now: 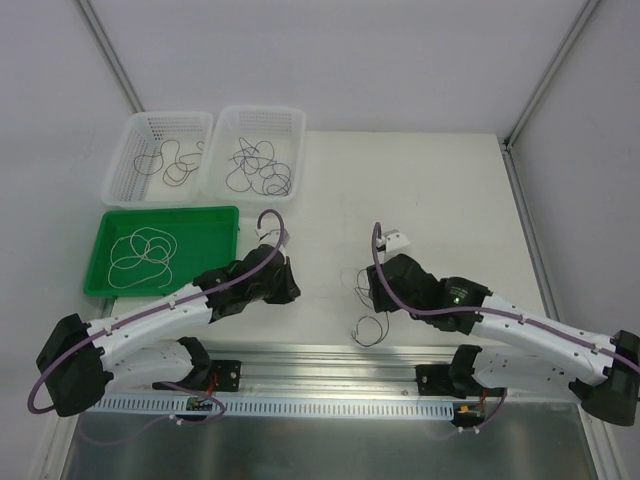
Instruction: Untangle the cables
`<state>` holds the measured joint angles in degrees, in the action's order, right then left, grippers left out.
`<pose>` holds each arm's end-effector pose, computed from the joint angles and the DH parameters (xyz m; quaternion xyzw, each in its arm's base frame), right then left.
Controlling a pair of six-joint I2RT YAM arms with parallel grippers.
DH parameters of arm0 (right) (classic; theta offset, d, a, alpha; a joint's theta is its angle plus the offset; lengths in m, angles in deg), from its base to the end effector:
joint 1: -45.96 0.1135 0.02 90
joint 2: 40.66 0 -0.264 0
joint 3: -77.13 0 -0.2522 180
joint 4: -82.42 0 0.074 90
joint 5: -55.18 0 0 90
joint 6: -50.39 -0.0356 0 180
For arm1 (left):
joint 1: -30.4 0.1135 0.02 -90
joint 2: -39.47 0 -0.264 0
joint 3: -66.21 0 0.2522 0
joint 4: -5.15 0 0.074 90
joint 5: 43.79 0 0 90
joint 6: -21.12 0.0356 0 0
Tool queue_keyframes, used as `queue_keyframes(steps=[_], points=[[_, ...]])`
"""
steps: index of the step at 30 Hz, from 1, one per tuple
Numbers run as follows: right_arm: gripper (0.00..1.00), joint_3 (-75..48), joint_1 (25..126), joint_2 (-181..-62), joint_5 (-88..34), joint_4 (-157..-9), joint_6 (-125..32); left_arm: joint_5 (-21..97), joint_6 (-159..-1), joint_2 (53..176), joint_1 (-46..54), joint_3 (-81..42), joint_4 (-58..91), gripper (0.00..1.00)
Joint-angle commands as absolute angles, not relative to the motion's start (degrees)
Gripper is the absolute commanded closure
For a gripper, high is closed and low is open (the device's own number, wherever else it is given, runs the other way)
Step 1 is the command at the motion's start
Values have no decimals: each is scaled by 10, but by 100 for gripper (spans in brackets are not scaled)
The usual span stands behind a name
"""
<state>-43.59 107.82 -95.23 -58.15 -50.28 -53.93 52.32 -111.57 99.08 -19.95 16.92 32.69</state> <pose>0.1053 0.1669 0.2771 -0.2870 0.8534 0.0972 0.4241 0.1439 -0.1677 0.2289 0.0365 0.8965 -0.2855 0.3367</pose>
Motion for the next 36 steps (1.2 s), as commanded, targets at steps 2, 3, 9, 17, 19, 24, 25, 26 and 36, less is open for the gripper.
queue_keyframes(steps=[2,3,9,17,19,24,25,26,36], points=[[57,-459,1119,-934,-518,-574,-545,525,-1130,1000,-209,169,303,100],[58,-465,1128,-934,-512,-581,-545,525,-1131,1004,-210,170,301,100],[59,-494,1183,-940,-549,-597,-583,520,-1135,1021,-215,172,293,100],[71,-534,1230,-965,-533,-647,-623,521,-1140,1026,-221,174,286,100],[75,-539,1236,-980,-533,-662,-640,520,-1141,1025,-223,173,285,100],[77,-549,1237,-1027,-557,-671,-674,522,-1143,1025,-226,175,284,100],[77,-549,1237,-1033,-561,-669,-676,522,-1143,1024,-227,175,284,100],[77,-549,1237,-1039,-563,-669,-676,523,-1143,1023,-227,176,284,100],[94,-541,1237,-1082,-590,-650,-684,522,-1143,1024,-227,175,282,100]])
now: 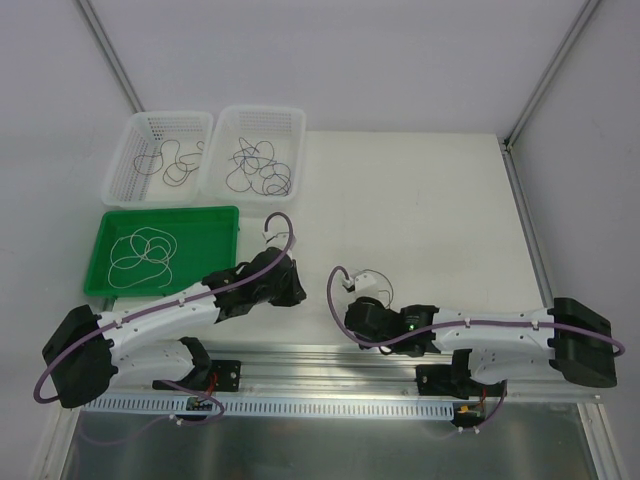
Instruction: Untangle the cables
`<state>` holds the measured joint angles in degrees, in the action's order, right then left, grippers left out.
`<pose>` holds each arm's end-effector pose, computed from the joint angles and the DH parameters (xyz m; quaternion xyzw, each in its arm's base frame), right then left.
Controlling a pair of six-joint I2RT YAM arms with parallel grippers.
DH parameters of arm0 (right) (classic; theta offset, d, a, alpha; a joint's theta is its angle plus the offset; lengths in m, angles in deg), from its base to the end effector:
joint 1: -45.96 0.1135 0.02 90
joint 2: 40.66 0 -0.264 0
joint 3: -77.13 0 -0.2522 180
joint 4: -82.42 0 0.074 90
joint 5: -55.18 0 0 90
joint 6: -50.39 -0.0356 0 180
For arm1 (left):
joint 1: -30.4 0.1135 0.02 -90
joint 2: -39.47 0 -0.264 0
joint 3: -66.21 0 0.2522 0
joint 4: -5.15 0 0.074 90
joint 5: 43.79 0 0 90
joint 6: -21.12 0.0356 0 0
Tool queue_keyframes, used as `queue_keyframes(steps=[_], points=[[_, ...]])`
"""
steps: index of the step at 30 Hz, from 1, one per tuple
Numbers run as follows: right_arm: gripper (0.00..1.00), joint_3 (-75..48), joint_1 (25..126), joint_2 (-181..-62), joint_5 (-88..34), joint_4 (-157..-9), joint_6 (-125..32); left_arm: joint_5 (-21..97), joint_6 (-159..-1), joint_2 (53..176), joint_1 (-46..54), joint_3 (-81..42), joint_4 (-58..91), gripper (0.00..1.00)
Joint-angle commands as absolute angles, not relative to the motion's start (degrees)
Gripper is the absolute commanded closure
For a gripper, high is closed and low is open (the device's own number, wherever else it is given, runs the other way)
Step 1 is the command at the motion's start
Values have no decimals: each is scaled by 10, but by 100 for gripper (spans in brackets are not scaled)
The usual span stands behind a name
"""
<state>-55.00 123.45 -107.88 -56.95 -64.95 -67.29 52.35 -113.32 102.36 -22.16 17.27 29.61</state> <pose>0.0611 0.2135 0.1891 -0.3340 0.8679 0.1437 0.3384 0.1430 -0.1804 0.2197 0.0404 0.8985 -0.2935 0.3240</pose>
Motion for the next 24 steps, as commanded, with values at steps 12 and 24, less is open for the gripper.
queue_keyframes(steps=[12,24], points=[[99,-500,1210,-960,-615,-668,-641,454,-1126,931,-238,203,167,25],[99,-502,1154,-877,-540,-783,-647,363,-1100,933,-265,304,-96,35]])
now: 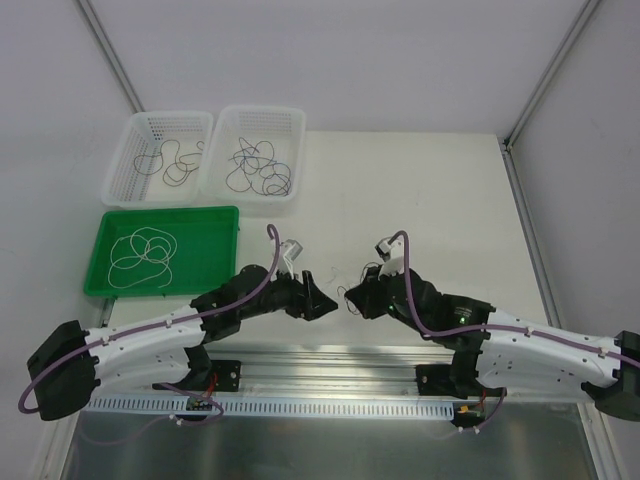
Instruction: Untangle the cables
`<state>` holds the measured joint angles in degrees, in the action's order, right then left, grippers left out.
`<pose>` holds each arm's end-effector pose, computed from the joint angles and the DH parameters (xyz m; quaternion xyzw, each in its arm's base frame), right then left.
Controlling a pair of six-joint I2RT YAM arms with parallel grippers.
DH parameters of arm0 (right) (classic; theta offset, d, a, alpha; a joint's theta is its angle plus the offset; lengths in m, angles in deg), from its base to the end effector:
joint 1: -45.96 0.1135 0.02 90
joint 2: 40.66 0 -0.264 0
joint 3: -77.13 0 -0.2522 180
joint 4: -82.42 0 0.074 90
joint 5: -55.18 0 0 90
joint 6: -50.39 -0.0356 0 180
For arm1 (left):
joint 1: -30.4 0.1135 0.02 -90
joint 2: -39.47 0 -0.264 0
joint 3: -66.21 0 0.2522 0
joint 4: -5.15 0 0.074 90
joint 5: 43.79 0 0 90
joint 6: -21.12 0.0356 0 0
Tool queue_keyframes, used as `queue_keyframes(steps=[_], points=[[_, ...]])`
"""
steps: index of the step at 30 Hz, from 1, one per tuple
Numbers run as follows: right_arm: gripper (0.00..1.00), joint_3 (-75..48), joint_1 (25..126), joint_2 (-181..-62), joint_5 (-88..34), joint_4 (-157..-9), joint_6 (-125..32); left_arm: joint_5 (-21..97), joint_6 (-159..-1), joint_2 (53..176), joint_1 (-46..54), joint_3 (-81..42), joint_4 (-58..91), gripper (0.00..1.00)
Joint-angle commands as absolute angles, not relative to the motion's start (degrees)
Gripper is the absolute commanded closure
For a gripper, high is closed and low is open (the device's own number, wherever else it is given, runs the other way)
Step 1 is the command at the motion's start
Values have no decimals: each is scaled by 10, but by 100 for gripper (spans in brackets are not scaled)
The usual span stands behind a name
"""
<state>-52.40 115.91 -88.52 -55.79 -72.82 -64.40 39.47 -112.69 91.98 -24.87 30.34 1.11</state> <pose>0.0785 0.1780 0.2803 -0.2195 0.7924 0.3015 0.4828 0.1149 -0.1731 0.2269 0.1144 0.7715 -0.5047 0.3701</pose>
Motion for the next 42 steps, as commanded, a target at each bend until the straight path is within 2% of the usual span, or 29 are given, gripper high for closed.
queue_keyframes(steps=[1,8,15,17,19,20,22,27,30,33,35,38,42], points=[[99,-500,1153,-877,-538,-788,-648,361,-1088,946,-272,305,-119,34],[99,-485,1150,-881,-538,-802,-654,365,-1071,998,-305,309,-198,36],[99,-498,1147,-882,-522,-835,-669,390,-1069,1054,-321,299,-244,45],[99,-500,1148,-881,-522,-836,-672,401,-1068,1070,-326,300,-256,57],[99,-504,1148,-876,-528,-834,-675,401,-1068,1081,-329,301,-268,73],[99,-508,1148,-871,-536,-834,-675,402,-1068,1083,-331,301,-269,88],[99,-514,1147,-862,-543,-829,-673,405,-1068,1079,-332,304,-270,99],[99,-528,1147,-863,-546,-790,-676,452,-1057,1012,-332,321,-246,100],[98,-538,1147,-876,-512,-791,-682,481,-1037,978,-332,301,-159,100],[93,-526,1149,-908,-482,-787,-676,485,-1020,972,-332,284,-116,100],[85,-516,1151,-913,-486,-769,-669,473,-1019,985,-332,281,-114,100],[72,-493,1150,-882,-504,-745,-643,463,-1017,1010,-332,278,-102,100],[63,-465,1150,-847,-537,-695,-624,445,-1017,1025,-332,277,-99,100]])
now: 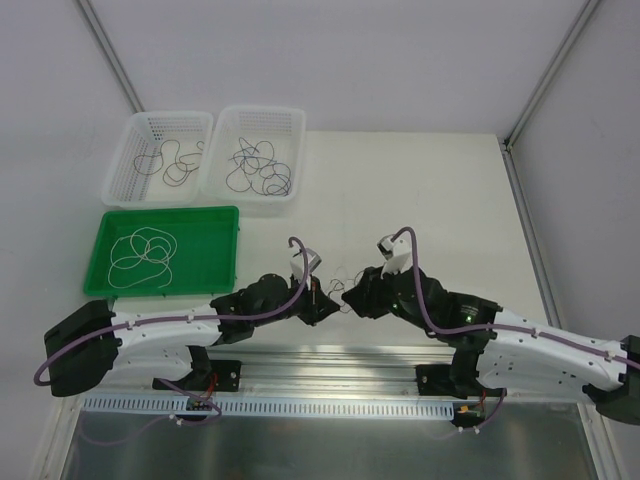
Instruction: Untangle the cables
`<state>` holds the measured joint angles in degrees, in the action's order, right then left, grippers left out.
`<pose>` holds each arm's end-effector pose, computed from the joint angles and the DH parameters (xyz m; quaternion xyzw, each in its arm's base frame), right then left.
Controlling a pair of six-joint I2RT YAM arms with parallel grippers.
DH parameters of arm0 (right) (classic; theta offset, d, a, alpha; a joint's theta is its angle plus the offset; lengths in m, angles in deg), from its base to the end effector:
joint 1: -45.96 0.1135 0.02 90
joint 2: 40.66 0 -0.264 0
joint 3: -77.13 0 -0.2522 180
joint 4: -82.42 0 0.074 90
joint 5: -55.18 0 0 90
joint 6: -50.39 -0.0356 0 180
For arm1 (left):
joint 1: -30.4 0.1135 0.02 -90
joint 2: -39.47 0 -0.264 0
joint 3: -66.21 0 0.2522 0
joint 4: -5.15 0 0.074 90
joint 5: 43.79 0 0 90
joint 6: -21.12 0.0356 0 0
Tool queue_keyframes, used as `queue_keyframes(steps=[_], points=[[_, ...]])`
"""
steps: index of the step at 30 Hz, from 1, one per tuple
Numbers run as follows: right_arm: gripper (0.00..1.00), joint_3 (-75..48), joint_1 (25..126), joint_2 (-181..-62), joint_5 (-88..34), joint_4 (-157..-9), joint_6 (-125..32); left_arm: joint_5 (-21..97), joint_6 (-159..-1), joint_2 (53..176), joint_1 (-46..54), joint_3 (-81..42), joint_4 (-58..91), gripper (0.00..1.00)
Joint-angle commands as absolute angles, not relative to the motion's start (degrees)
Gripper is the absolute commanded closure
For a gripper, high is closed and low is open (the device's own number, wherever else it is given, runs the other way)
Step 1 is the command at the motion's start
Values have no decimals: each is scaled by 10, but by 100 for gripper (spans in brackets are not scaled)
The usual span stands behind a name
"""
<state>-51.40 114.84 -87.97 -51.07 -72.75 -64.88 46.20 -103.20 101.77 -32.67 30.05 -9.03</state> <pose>0.0791 0.1771 0.2877 -0.2278 0.7858 0.3331 0.4686 0.1046 -0.2059 0.2134 0.1929 0.7526 -0.4730 0.4155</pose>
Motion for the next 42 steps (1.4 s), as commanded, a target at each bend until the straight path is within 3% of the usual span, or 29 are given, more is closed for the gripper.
queue_keyframes(steps=[1,17,27,35,37,42], points=[[63,-463,1150,-832,-543,-685,-613,440,-1014,1025,-332,275,-99,100],[62,-467,1095,-847,-556,-643,-589,396,-1001,1018,-332,272,-100,100],[62,-544,1039,-858,-417,-735,-481,383,-1005,998,-332,272,-95,100],[61,-583,1025,-878,-405,-812,-455,365,-1009,994,-332,266,-94,100],[64,-590,1019,-884,-405,-821,-451,363,-1010,993,-332,264,-94,100],[88,-598,1019,-879,-393,-849,-436,353,-1012,998,-332,262,-94,100]])
